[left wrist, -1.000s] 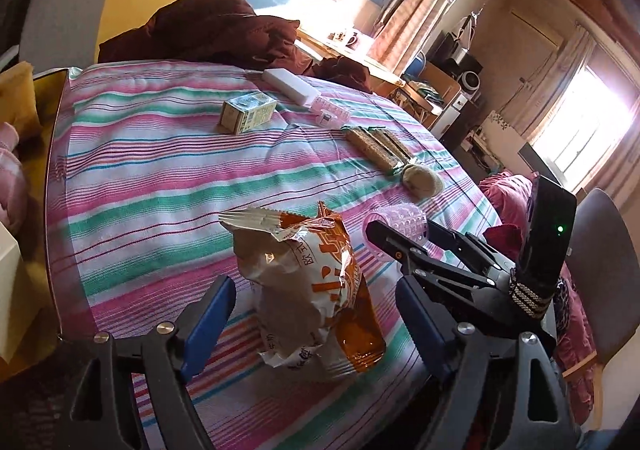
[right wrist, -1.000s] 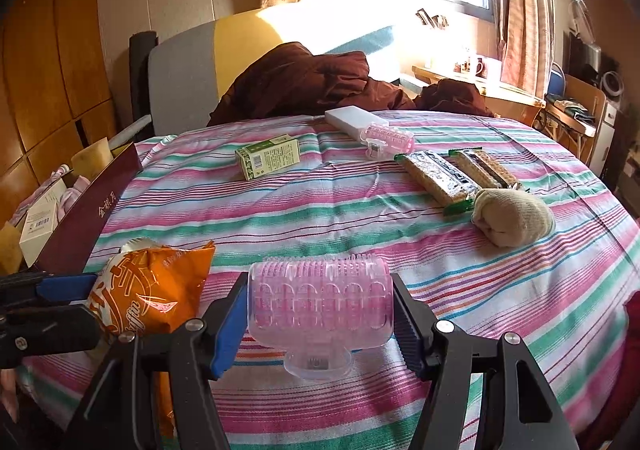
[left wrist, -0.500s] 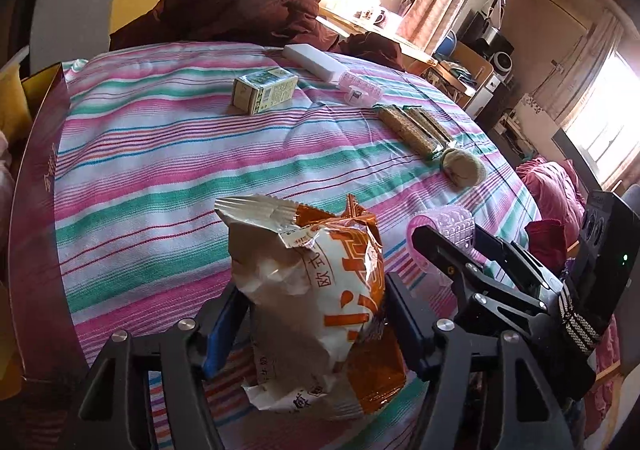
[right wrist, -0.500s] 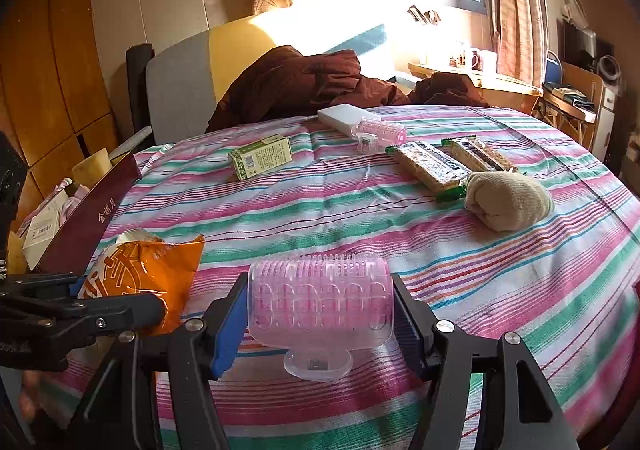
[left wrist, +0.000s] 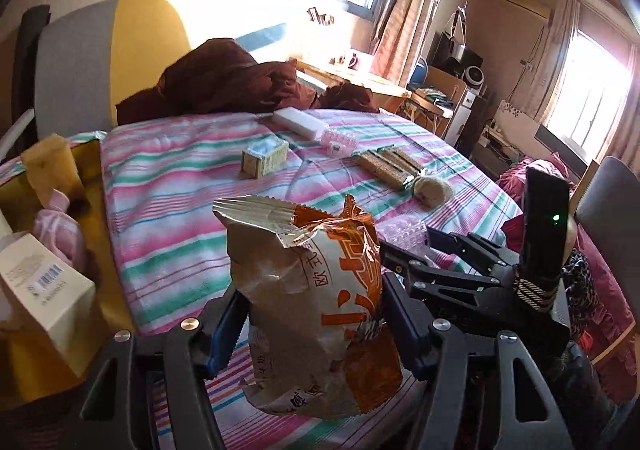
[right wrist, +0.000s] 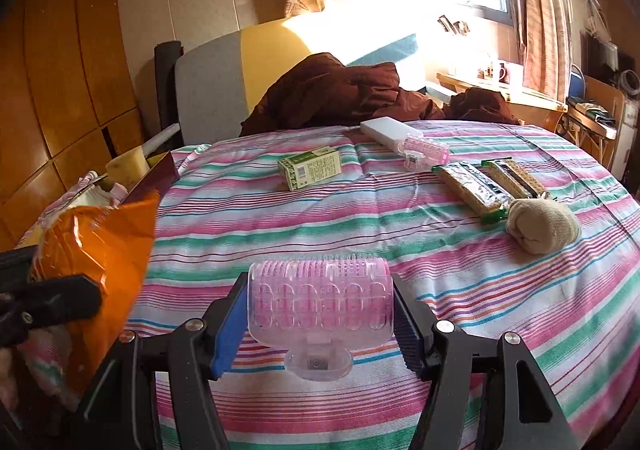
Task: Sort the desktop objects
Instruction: 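Carry the snack bag and hair roller toward the gold tin, then lower bag and roller into the gold tin and open both tools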
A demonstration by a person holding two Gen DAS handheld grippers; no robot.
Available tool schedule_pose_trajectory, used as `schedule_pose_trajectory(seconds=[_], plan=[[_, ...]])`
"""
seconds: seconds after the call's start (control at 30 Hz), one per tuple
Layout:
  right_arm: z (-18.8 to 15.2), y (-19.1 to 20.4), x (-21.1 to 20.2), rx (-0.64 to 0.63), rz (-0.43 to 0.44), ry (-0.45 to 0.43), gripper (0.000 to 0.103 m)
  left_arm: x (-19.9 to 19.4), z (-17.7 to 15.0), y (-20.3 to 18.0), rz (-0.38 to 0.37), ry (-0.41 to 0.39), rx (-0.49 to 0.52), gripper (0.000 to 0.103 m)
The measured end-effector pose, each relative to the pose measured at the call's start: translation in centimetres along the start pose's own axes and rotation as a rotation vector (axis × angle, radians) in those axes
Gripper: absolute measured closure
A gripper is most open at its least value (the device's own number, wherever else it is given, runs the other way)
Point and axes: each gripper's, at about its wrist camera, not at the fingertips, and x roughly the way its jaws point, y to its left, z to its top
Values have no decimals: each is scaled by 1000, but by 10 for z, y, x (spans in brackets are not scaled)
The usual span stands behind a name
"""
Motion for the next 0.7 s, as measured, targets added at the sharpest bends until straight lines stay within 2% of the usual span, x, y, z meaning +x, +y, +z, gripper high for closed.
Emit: schedule_pose_trajectory(seconds=[0.13,0.37,0.57,0.7], plan=[[4,22,1,-33,45,2,37,-44,2,28,47,-80,-45,37],[11,68,3,-116,123,-6,37,-103,-10,108,230,-175,-204,37],[23,98,6,-163,178,-8,37,-113,-24,166,328,-176,-322,37],[35,119,11,-190,219,-9,37,-99,-34,188,329,-144,-384,37]])
